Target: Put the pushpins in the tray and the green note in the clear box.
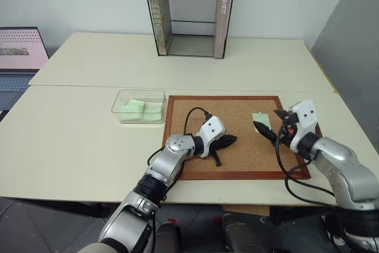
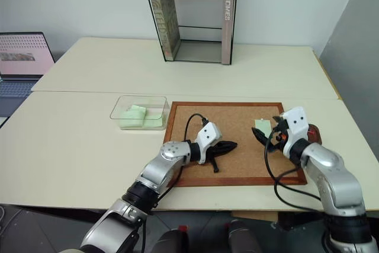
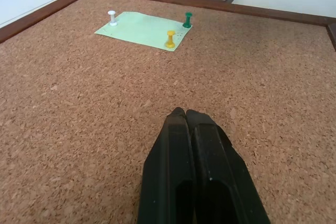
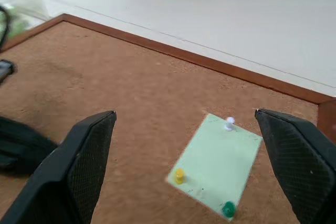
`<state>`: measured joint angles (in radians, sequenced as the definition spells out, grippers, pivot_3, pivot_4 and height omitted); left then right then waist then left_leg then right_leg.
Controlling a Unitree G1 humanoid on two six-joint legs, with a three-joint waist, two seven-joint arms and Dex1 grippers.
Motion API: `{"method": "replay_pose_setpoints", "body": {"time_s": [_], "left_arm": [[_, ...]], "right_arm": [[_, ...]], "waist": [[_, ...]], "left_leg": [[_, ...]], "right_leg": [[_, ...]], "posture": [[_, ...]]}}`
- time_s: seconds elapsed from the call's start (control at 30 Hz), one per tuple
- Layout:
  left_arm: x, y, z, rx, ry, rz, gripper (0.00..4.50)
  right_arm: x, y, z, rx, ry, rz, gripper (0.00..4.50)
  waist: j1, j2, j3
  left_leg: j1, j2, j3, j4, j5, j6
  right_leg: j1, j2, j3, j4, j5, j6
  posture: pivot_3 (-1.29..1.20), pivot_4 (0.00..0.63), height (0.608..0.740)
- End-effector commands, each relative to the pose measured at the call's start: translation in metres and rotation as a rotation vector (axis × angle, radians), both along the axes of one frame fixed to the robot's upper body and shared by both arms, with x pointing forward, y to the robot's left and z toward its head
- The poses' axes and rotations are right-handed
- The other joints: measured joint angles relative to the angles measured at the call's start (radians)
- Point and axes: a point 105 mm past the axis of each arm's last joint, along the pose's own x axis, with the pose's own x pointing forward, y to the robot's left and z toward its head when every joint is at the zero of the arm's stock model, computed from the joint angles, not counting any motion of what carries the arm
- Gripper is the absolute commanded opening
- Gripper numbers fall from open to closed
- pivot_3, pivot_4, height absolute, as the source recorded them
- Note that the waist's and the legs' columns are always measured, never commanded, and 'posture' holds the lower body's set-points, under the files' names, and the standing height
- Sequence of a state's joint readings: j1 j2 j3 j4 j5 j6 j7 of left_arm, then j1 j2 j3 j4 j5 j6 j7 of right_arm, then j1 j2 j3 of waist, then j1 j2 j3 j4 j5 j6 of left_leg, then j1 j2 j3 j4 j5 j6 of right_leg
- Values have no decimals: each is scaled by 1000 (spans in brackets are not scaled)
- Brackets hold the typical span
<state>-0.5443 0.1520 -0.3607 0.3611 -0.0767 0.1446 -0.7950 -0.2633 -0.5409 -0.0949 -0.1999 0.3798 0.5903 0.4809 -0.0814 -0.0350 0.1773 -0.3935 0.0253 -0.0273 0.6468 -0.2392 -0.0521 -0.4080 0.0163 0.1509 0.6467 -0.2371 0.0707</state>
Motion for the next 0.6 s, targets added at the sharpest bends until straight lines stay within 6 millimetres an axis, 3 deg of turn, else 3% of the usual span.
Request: {"method": "replay_pose_setpoints", "body": {"time_s": [0.03, 0.13, 0.23, 0.6], "left_arm": [[-5, 3, -14, 29, 38, 8, 42], [-7, 5, -15, 32, 47, 10, 42], [-10, 7, -17, 35, 54, 10, 0], [-13, 8, -17, 49, 61, 4, 0]], "right_arm": [[22, -8, 2, -6, -21, -35, 4500], [33, -9, -3, 7, -9, -53, 4500], [41, -7, -10, -2, 0, -52, 4082], [63, -3, -21, -20, 18, -63, 1729]], "waist": [[-1, 0, 0], [-2, 1, 0], [-3, 1, 0], [-8, 1, -1]], "left_leg": [[0, 0, 0, 0, 0, 0], [1, 0, 0, -1, 0, 0], [1, 0, 0, -1, 0, 0], [1, 0, 0, -2, 0, 0]], "right_leg": [[0, 0, 0, 0, 0, 0], [1, 0, 0, 0, 2, 4], [1, 0, 0, 0, 3, 5], [1, 0, 0, 0, 3, 5]], "posture": [[0, 150, 740], [0, 150, 740], [0, 150, 740], [0, 150, 740]]}}
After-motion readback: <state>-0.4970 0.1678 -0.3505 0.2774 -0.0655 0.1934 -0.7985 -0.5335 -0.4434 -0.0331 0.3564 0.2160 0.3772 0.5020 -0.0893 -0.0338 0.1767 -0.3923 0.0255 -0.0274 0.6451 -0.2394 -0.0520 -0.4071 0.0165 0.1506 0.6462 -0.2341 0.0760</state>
